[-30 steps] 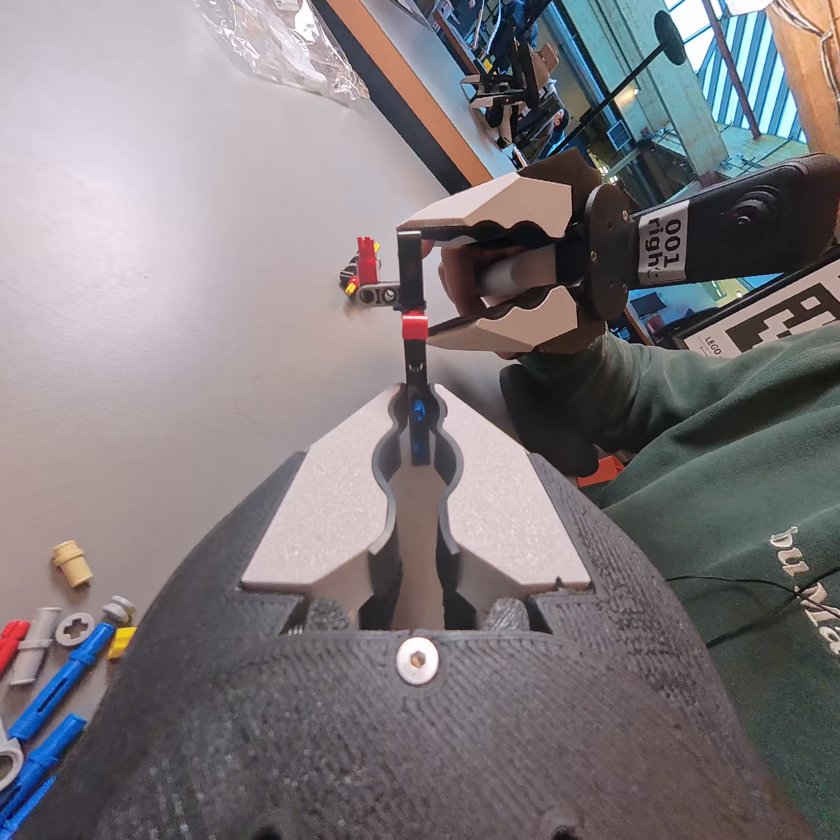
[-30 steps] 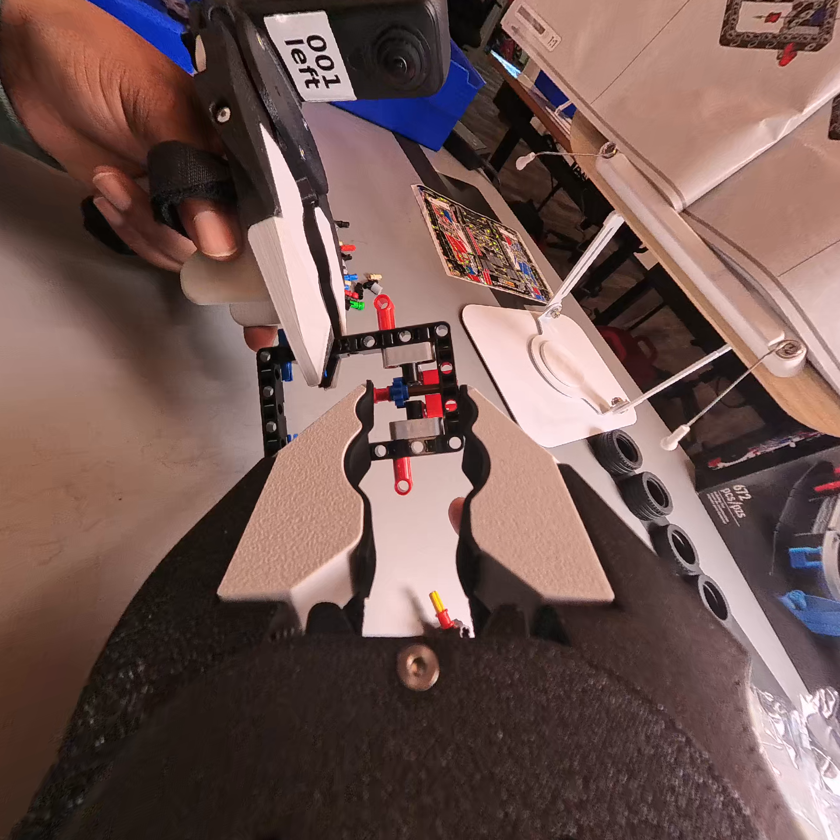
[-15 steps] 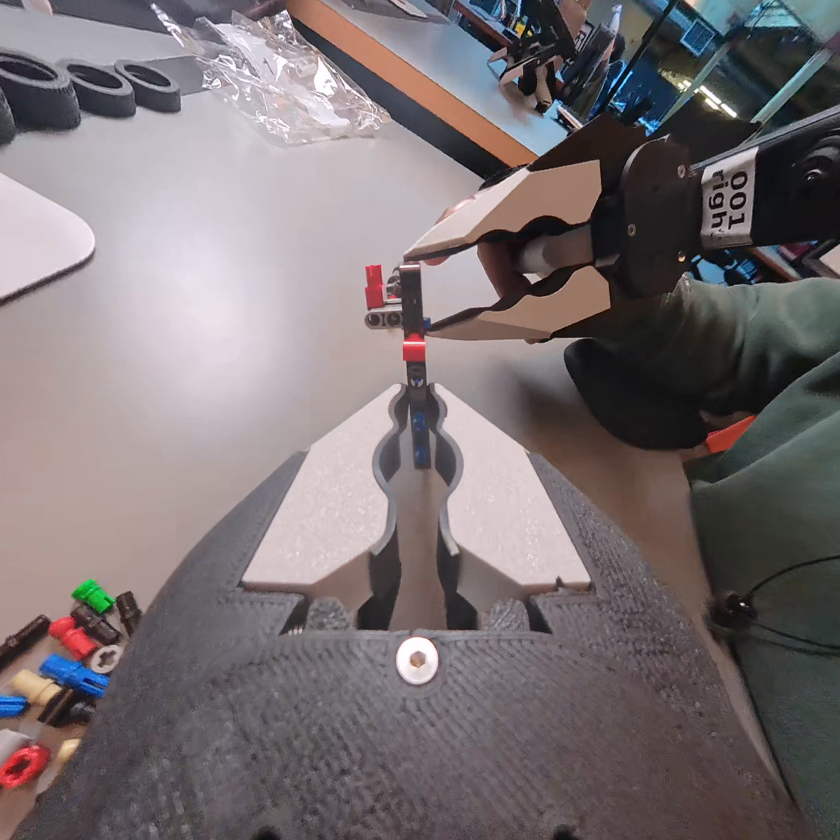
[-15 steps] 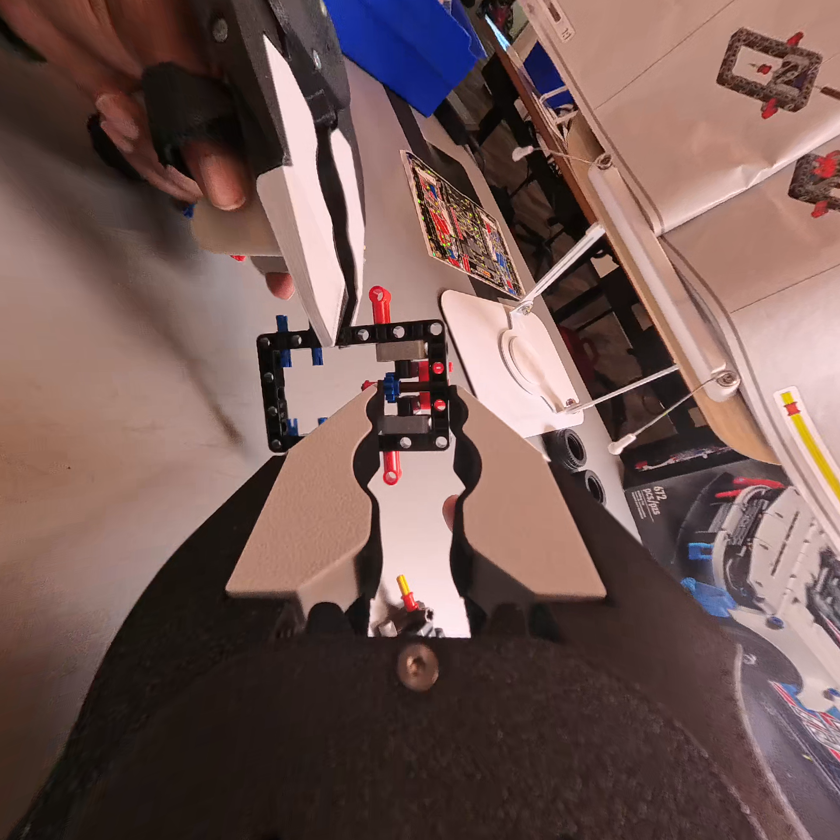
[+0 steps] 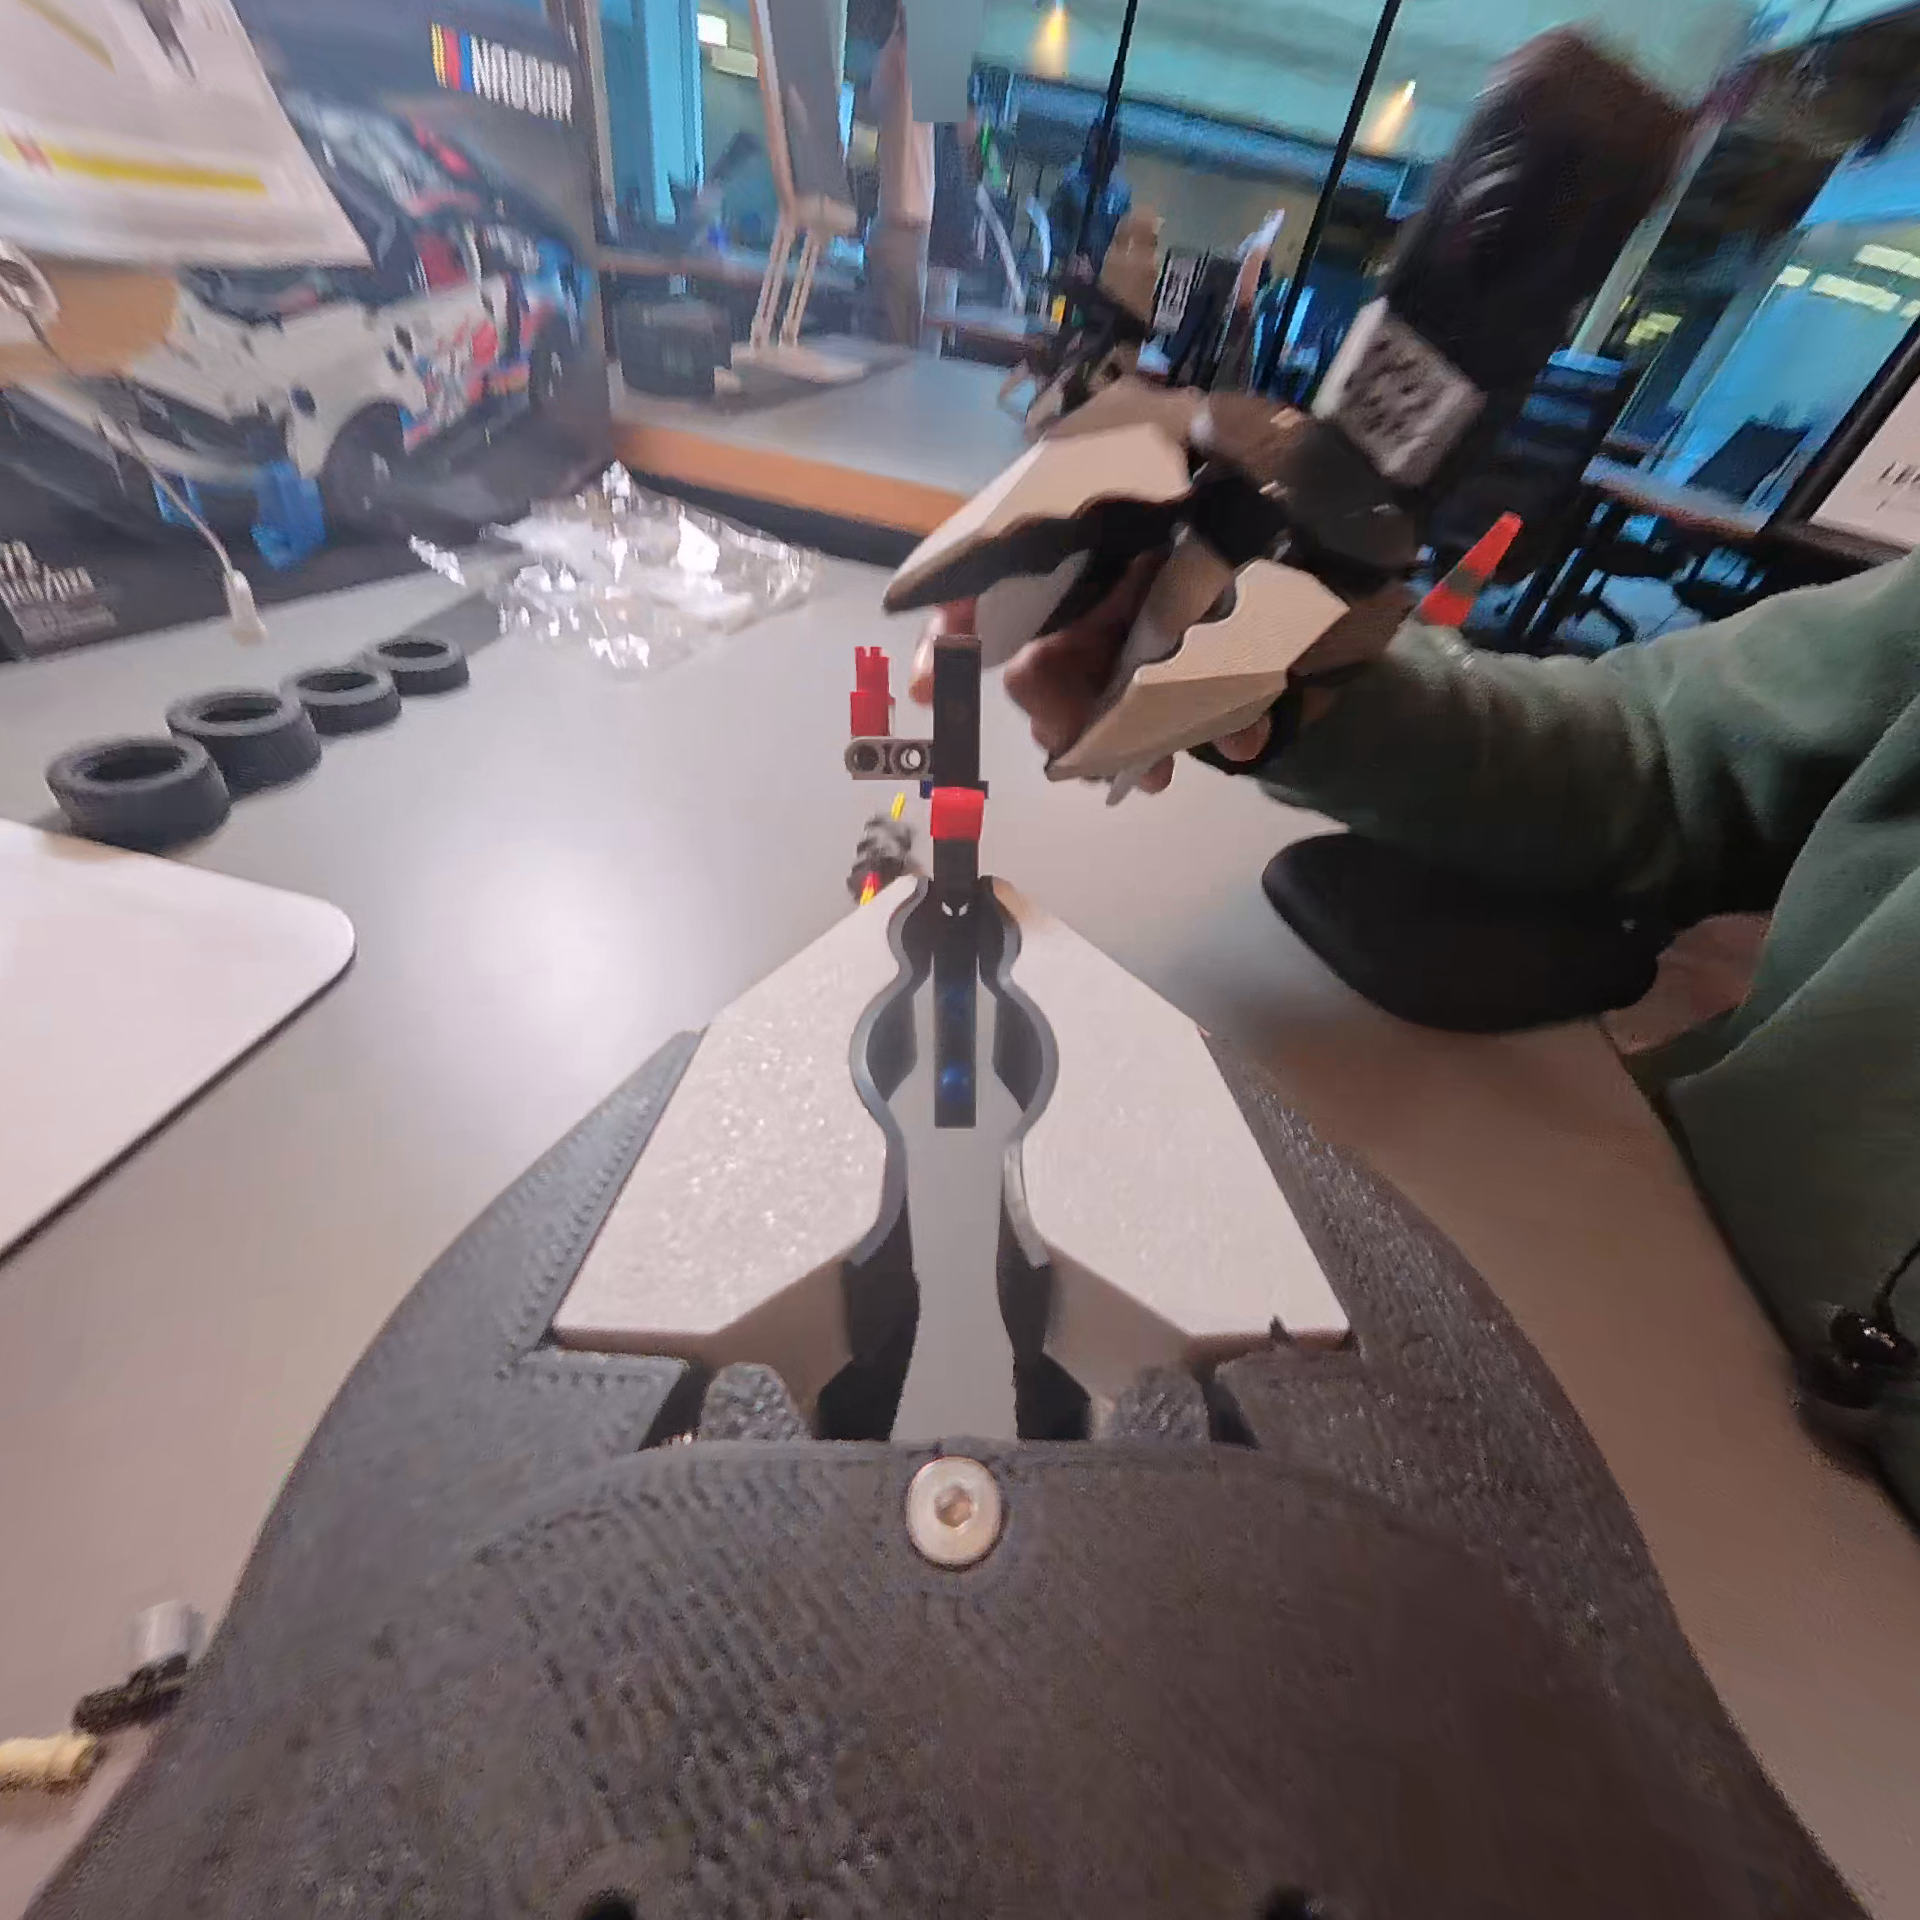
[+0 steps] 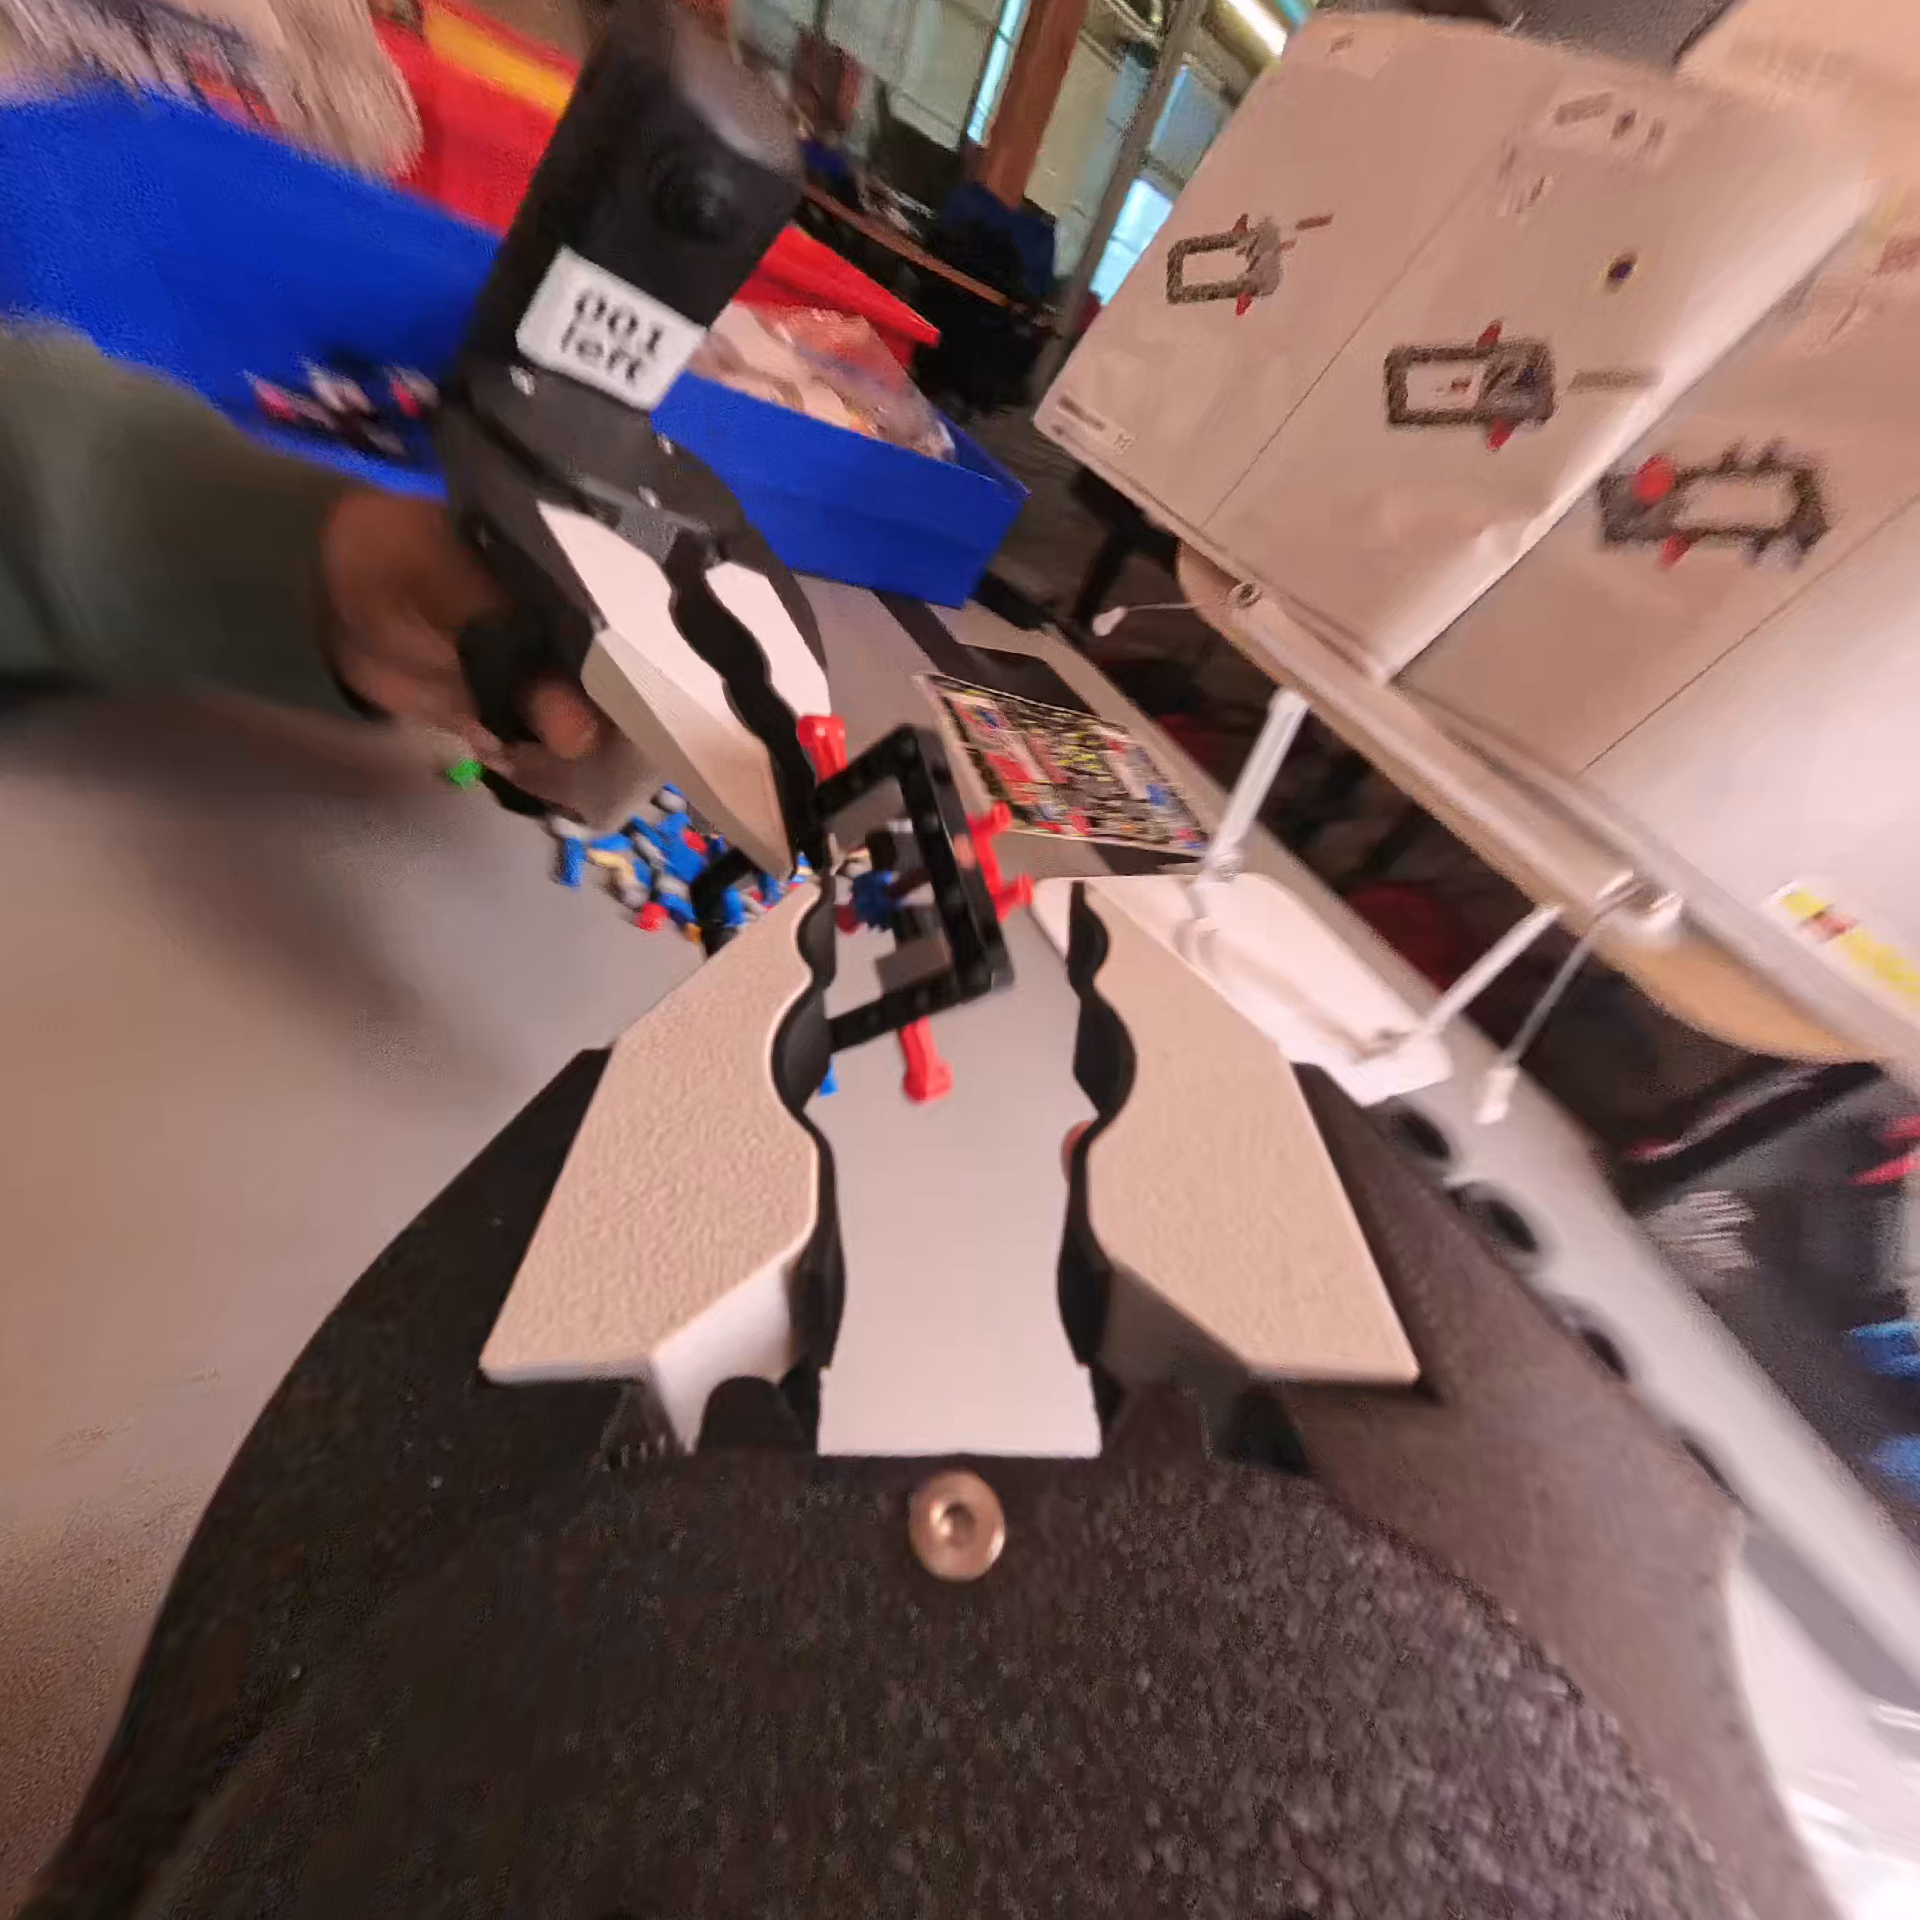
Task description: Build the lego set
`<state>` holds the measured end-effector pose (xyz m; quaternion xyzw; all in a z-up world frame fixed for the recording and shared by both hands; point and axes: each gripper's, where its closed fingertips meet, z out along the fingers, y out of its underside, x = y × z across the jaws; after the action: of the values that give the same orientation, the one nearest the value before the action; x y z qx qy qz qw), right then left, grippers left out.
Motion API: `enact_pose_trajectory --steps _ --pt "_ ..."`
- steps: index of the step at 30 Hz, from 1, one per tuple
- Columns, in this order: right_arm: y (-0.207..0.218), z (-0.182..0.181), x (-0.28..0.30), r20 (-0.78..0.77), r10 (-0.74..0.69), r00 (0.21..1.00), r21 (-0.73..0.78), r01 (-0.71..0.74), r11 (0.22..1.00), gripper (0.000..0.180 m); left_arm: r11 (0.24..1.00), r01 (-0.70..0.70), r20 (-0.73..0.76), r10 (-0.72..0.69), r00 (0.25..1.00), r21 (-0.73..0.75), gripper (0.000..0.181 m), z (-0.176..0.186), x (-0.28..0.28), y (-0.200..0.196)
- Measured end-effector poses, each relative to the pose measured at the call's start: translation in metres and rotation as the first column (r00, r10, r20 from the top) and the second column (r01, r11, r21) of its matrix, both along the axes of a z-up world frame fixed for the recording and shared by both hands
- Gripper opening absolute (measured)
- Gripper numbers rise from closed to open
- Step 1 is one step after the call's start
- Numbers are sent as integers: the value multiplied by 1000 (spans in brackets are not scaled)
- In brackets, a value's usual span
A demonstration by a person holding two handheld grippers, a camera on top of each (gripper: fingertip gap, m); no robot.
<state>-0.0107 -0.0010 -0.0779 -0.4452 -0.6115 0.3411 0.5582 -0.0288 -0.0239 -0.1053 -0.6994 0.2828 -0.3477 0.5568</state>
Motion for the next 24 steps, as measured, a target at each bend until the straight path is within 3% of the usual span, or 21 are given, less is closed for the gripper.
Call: enact_pose_trajectory --steps 2,4,6,9,10,12,15,17,21,24 --pt "-1 0 5 -24 83 996 -189 -86 978 43 998 26 69 -30 997 60 6 15 0 -6" --pt "-4 7 9 -106 135 985 -307 -161 938 30 993 64 110 -74 991 99 6 25 3 -12" --pt "-13 15 12 -160 185 970 -351 -231 908 8 992 69 96 -79 992 104 6 24 5 -13" --pt "-15 17 13 -147 196 970 -339 -236 911 6 998 28 109 -34 993 51 9 18 1 -5" --pt "-11 17 13 -136 165 977 -319 -201 926 5 1000 -15 99 13 995 15 18 12 -5 2" --pt "2 11 12 -68 75 995 -225 -89 970 5 996 -88 91 90 992 -26 37 8 -19 12" --pt "15 -13 11 107 -64 992 13 63 998 5 983 -183 32 183 983 -25 35 7 -35 19" --pt "14 -31 8 207 -143 968 205 100 974 5 979 -198 -33 197 980 -50 36 0 -33 19" --pt "-8 -69 -4 359 -211 909 478 15 878 5 953 -140 -99 117 988 -270 47 -37 -12 12" --pt "-25 -89 -10 424 -222 878 554 -58 830 6 927 -103 -168 44 985 -360 50 -59 -5 3"
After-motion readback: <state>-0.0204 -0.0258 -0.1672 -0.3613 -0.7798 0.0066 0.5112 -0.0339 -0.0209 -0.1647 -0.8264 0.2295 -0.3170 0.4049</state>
